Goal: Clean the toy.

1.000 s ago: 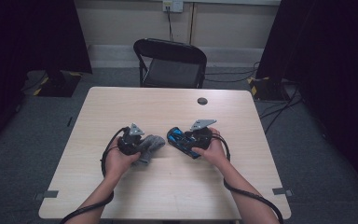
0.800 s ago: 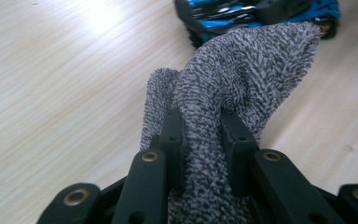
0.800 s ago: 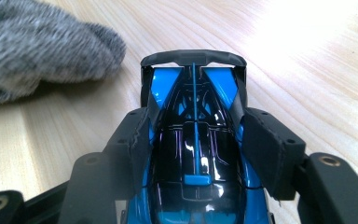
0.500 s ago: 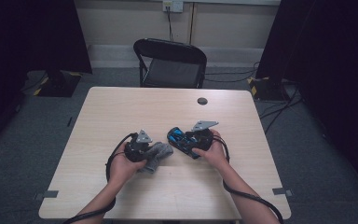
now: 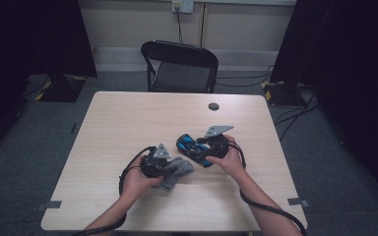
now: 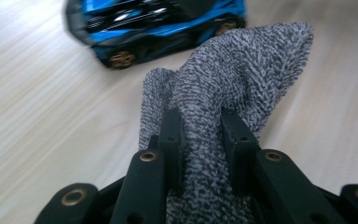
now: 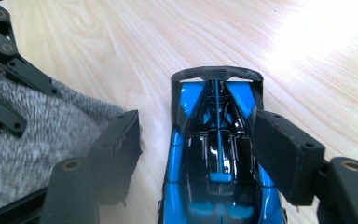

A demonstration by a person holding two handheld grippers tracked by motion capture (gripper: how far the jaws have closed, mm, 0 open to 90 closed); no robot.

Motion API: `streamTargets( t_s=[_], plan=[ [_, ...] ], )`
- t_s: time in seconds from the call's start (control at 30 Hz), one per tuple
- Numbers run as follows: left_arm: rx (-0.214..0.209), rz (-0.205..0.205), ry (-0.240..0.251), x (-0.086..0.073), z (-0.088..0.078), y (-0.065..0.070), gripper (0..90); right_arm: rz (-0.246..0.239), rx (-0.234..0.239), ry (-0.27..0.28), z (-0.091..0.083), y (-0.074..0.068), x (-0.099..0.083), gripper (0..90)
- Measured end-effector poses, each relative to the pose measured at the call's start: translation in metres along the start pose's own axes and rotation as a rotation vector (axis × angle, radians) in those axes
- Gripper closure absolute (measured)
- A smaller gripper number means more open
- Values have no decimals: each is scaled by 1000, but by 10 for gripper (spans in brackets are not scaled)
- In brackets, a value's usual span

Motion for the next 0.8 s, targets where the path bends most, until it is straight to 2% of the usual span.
streamTargets(
  t_s=[0.2,0.3,0.37,0.4,0.53,0.63,0.8],
  plan=[
    [-71,33,1,5,8,25,696,-24,44,8,-12,-10,-2,328],
    [-76,33,15,7,10,30,603,-38,66,22,-17,-15,-2,330],
    [-71,24,37,9,8,30,489,-57,77,26,-19,-18,-2,345],
    [-73,34,51,10,6,30,451,-68,84,25,-21,-20,-2,348],
    [-70,27,74,11,-5,27,414,-93,114,33,-24,-27,-1,322],
    [-52,5,90,8,-14,19,406,-116,167,40,-24,-37,0,315],
    [-7,-46,113,1,-29,3,377,-171,274,35,-22,-60,-2,316]
  ],
)
Point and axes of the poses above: each handheld gripper's, and its own axes: z roughly forward along the jaws, x roughly out of its top, y roughly to its right, the point moved 5 cm from there along z, roughly forward along the jaws
